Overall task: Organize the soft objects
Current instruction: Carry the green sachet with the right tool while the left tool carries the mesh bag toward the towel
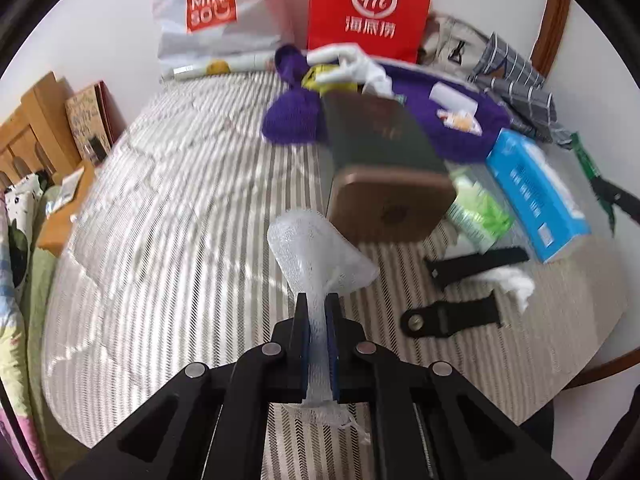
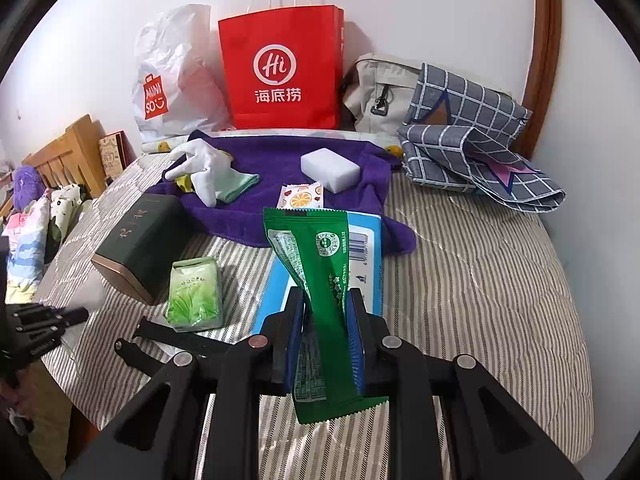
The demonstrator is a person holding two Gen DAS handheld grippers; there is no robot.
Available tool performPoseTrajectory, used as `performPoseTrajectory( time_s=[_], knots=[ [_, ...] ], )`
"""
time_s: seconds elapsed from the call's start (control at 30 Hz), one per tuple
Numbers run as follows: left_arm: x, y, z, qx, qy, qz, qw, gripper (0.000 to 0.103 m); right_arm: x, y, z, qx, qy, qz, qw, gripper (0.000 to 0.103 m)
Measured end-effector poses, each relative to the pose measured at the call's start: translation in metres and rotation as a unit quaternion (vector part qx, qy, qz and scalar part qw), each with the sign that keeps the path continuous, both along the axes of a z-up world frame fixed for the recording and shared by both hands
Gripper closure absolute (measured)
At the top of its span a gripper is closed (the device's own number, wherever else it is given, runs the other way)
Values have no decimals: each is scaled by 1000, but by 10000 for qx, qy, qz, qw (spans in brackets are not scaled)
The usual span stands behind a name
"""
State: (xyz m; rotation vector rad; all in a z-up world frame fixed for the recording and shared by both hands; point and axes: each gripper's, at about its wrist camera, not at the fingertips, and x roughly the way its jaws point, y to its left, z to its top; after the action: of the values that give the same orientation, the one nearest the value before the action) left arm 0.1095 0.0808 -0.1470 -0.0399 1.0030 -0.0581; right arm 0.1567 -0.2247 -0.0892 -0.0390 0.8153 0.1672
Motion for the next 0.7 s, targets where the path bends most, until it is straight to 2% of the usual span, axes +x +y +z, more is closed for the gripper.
performPoseTrajectory(
  time_s=[0.3,0.7],
  knots=[
    [2,-4,50,-99,-469,4,9989,95,3,-3,8,118,-57,96,9999,82],
    [36,-29,82,-82,-662,32,9978,95,26,-17,26,222,-140,98,9996,82]
  ],
)
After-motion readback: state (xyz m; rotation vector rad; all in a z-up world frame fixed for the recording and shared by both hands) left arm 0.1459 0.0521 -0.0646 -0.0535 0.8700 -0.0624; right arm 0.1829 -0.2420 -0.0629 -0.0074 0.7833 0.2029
